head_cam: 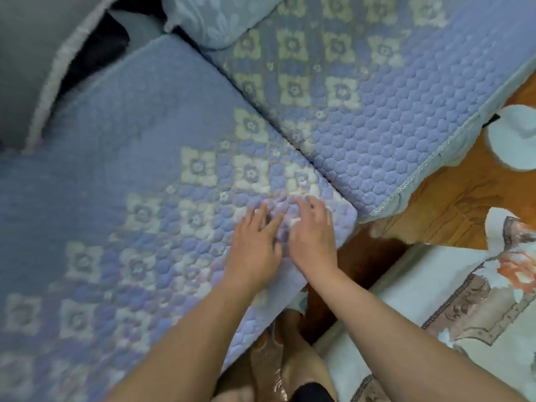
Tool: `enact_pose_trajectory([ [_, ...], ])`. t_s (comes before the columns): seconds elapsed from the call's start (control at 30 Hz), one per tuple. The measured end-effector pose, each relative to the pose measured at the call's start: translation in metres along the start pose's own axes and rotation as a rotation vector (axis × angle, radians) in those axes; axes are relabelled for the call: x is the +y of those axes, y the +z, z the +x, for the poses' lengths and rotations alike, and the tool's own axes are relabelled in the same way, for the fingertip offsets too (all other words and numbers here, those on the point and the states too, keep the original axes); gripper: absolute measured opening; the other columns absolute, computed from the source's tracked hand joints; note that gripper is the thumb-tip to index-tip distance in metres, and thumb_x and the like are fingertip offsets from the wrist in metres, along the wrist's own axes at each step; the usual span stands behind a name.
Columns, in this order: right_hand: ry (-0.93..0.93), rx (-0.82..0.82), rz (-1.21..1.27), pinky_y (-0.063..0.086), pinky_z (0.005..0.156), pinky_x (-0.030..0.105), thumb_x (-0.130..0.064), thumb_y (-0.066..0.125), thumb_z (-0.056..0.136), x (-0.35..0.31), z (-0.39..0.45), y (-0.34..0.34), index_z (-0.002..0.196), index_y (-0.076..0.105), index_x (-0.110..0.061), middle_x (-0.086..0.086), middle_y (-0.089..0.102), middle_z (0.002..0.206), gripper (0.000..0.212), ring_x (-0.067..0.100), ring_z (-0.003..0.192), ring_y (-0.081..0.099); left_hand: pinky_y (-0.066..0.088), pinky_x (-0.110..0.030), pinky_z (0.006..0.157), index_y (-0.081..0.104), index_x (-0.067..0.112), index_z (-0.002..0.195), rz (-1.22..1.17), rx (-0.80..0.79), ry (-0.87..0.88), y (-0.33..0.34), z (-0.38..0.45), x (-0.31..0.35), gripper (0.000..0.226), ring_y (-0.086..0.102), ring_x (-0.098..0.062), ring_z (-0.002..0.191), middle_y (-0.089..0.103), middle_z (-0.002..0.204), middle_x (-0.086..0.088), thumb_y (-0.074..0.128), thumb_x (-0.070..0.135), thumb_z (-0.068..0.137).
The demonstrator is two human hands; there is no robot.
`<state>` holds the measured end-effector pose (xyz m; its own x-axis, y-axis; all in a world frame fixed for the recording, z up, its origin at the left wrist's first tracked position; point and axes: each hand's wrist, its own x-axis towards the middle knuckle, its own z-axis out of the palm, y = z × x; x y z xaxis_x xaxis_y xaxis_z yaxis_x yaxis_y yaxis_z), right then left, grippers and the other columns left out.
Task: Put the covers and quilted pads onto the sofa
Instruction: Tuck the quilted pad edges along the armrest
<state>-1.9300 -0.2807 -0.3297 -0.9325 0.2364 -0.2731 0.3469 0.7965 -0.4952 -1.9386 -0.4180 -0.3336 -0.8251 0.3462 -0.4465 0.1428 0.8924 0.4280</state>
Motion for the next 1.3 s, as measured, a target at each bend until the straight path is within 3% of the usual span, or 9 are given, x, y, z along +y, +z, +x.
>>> enact_pose_trajectory([
  [0.07, -0.217, -0.25, -0.129, 0.039, 0.108, 0.043, -0.018, 0.052, 0.091, -0.039, -0.012, 0.019, 0.143, 0.046, -0.014, 0.011, 0.037, 0.151, 0.053, 0.034, 0.134, 0.036, 0.03, -0.049, 0.118, 0.036, 0.031, 0.154, -0.077, 0.11, -0.279, 0.003, -0.06, -0.024, 0.057, 0.019, -0.035, 0.151, 0.02, 0.164, -0.01, 0.048, 0.031, 0.098],
  [0.2, -0.546, -0.564, -0.356, 0.037, 0.108, 0.053, -0.016, 0.049, 0.095, -0.117, -0.058, 0.067, 0.138, 0.048, -0.01, 0.02, 0.029, 0.153, 0.043, 0.043, 0.135, 0.029, 0.029, -0.046, 0.119, 0.02, 0.035, 0.158, -0.295, -0.052, -0.792, 0.034, -0.202, -0.097, 0.071, 0.015, -0.033, 0.151, 0.003, 0.166, -0.008, 0.049, 0.034, 0.094],
  [0.33, -0.809, -0.722, -0.577, 0.024, 0.116, 0.052, -0.018, 0.045, 0.097, -0.175, -0.138, 0.112, 0.136, 0.05, -0.009, 0.024, 0.023, 0.154, 0.04, 0.046, 0.14, 0.02, 0.033, -0.045, 0.115, 0.013, 0.032, 0.16, -0.452, -0.076, -1.009, 0.065, -0.339, -0.154, 0.07, 0.028, -0.036, 0.147, 0.012, 0.166, -0.012, 0.047, 0.031, 0.099],
  [0.47, -0.942, -0.826, -0.683, 0.023, 0.119, 0.047, -0.021, 0.043, 0.094, -0.207, -0.235, 0.173, 0.153, 0.03, -0.021, 0.013, 0.007, 0.163, 0.06, 0.04, 0.146, 0.009, 0.033, -0.042, 0.115, 0.024, 0.022, 0.159, -0.635, 0.149, -1.221, 0.106, -0.452, -0.182, 0.067, 0.036, -0.033, 0.143, 0.031, 0.159, -0.014, 0.052, 0.027, 0.098],
  [0.7, -0.923, -0.82, -0.84, 0.014, 0.123, 0.049, -0.03, 0.048, 0.096, -0.226, -0.44, 0.279, 0.155, 0.02, -0.014, 0.012, -0.007, 0.166, 0.068, 0.039, 0.151, -0.01, 0.039, -0.042, 0.111, 0.025, 0.038, 0.154, -0.754, 0.246, -1.392, 0.236, -0.625, -0.164, 0.07, 0.026, -0.026, 0.147, 0.014, 0.157, 0.0, 0.054, 0.03, 0.091],
  [0.97, -1.057, -0.894, -0.719, 0.04, 0.105, 0.041, -0.011, 0.047, 0.093, -0.203, -0.57, 0.315, 0.135, 0.048, -0.015, 0.006, 0.037, 0.138, 0.042, 0.028, 0.13, 0.033, 0.038, -0.053, 0.112, 0.002, 0.039, 0.158, -0.796, 0.305, -1.571, 0.327, -0.757, -0.19, 0.075, 0.001, -0.037, 0.153, -0.007, 0.166, -0.006, 0.038, 0.048, 0.093],
  [1.07, -1.289, -0.945, -0.769, 0.038, 0.108, 0.04, -0.012, 0.047, 0.091, -0.216, -0.586, 0.328, 0.14, 0.044, -0.016, 0.005, 0.037, 0.143, 0.049, 0.028, 0.132, 0.034, 0.028, -0.056, 0.118, 0.0, 0.038, 0.159, -0.865, 0.278, -1.564, 0.336, -0.756, -0.211, 0.075, -0.01, -0.039, 0.152, -0.012, 0.166, -0.007, 0.035, 0.051, 0.094],
  [1.17, -1.429, -1.046, -0.788, 0.022, 0.121, 0.041, -0.018, 0.041, 0.098, -0.244, -0.611, 0.359, 0.154, 0.024, -0.017, 0.006, 0.009, 0.163, 0.058, 0.028, 0.149, 0.012, 0.021, -0.059, 0.121, -0.01, 0.04, 0.157, -0.845, 0.269, -1.587, 0.337, -0.74, -0.216, 0.079, -0.016, -0.044, 0.15, -0.029, 0.162, -0.01, 0.042, 0.048, 0.098],
  [1.3, -1.961, -1.015, -0.616, 0.001, 0.125, 0.049, -0.025, 0.038, 0.103, -0.275, -0.662, 0.409, 0.16, 0.009, -0.017, 0.011, -0.008, 0.167, 0.065, 0.032, 0.153, -0.011, 0.047, -0.048, 0.106, -0.027, 0.038, 0.152, -0.701, 0.108, -1.616, 0.334, -0.733, -0.212, 0.084, -0.008, -0.048, 0.149, -0.028, 0.161, -0.014, 0.038, 0.055, 0.1],
])
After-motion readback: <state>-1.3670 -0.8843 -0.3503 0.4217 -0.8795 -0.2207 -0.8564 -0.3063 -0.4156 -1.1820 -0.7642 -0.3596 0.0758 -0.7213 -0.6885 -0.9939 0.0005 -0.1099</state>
